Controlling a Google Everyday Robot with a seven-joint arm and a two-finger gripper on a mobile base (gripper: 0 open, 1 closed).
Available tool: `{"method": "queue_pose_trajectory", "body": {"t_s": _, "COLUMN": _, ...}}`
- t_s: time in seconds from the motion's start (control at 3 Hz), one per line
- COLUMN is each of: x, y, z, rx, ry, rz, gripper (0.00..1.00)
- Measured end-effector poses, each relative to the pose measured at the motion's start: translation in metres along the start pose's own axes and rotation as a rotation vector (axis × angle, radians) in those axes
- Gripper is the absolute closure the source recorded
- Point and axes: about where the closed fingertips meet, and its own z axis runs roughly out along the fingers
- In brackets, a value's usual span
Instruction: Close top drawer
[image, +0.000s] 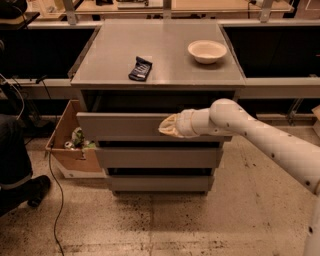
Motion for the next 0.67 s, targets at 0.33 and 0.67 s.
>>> {"method": "queue_pose_trajectory", "body": {"t_s": 0.33, "x": -0.008, "y": -0.018, "z": 0.017, "rx": 0.027, "ry": -0.016, "rz": -0.025, "gripper": 1.0}}
{"method": "queue_pose_trajectory", "body": {"t_s": 0.67, "x": -0.013, "y": -0.035, "z": 0.033, "rx": 0.058, "ry": -0.037, "rz": -0.025, "gripper": 1.0}}
